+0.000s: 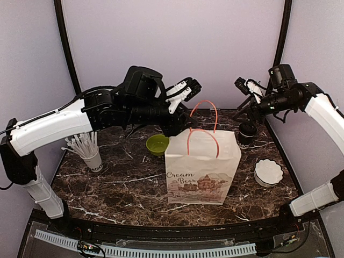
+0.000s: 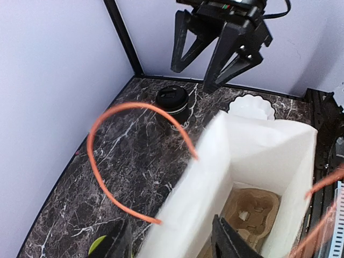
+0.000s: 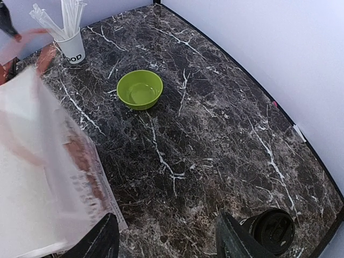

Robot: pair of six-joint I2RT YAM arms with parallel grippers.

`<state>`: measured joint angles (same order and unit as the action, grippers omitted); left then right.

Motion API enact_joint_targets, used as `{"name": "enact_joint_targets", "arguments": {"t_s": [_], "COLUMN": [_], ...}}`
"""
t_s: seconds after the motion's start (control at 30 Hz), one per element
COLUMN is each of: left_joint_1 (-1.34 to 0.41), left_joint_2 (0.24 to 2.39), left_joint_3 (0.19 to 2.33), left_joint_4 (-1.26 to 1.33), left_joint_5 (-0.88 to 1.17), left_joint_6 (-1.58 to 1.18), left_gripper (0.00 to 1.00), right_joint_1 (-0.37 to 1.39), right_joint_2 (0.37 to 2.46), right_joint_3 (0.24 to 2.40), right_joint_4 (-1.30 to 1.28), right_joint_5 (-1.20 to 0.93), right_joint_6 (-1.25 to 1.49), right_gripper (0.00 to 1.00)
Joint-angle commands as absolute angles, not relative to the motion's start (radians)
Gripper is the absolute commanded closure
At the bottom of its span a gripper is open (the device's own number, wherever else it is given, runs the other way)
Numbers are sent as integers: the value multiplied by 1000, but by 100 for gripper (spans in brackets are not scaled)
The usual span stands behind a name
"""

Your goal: Pack the takeout coffee

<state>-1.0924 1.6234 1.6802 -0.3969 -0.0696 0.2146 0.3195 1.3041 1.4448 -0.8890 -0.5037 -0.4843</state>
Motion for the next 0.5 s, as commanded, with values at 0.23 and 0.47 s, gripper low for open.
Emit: {"name": "enact_joint_targets", "arguments": {"t_s": [0.23,0.47], "left_joint_1": [-1088,-1042], "left_joint_2": [1590,1564], "left_joint_3": [1671,1649], "left_joint_4": [-321,-336], "left_joint_5": [-173,-122], "left_joint_6": [202,174], "left_gripper": [33,28], "right_joint_1": [315,451], "right_joint_2": [1151,1139], "right_joint_3": [1439,1425], "right_joint_4": [-1017,-1164], "right_joint_5": [-837,-960], "right_joint_6": [-602,-721], "right_gripper": [37,18]}}
